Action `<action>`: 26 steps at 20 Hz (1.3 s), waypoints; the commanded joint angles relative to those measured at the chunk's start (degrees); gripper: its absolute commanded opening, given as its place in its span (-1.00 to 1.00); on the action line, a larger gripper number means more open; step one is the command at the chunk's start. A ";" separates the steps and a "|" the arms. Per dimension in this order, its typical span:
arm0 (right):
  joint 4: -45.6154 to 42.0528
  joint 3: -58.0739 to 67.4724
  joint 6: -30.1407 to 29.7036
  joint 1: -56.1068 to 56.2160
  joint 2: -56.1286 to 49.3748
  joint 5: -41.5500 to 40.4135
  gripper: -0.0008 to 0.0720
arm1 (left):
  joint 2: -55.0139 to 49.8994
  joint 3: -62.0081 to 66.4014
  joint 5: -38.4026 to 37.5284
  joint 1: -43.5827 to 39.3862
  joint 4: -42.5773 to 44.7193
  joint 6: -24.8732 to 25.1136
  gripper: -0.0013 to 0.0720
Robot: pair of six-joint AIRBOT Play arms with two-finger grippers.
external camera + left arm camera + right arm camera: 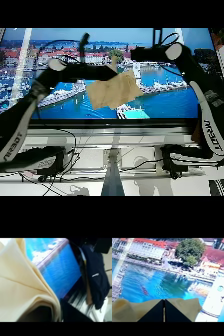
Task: Fold the clothes and pants, and hang the long-sleeved shirts on hangers.
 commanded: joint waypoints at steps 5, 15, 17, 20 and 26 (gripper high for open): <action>-8.37 0.02 -0.11 -7.28 1.25 3.23 -0.94 | -6.95 0.04 16.63 -8.15 -18.56 11.56 0.96; 16.50 -0.15 -20.85 -22.12 -15.13 44.89 -0.95 | 3.87 0.04 10.86 1.70 27.78 6.40 -0.11; 16.11 -0.72 -18.73 -20.92 -17.18 40.70 -0.50 | 4.85 0.02 8.57 3.15 38.95 -0.31 -0.94; 12.20 -3.93 -13.99 -17.97 -17.55 29.57 0.55 | 4.90 0.02 0.66 6.88 47.82 -9.46 -0.94; 13.03 -7.23 -10.43 -13.11 -20.11 22.71 0.56 | 4.79 -0.09 -9.99 10.91 48.59 -10.64 -0.94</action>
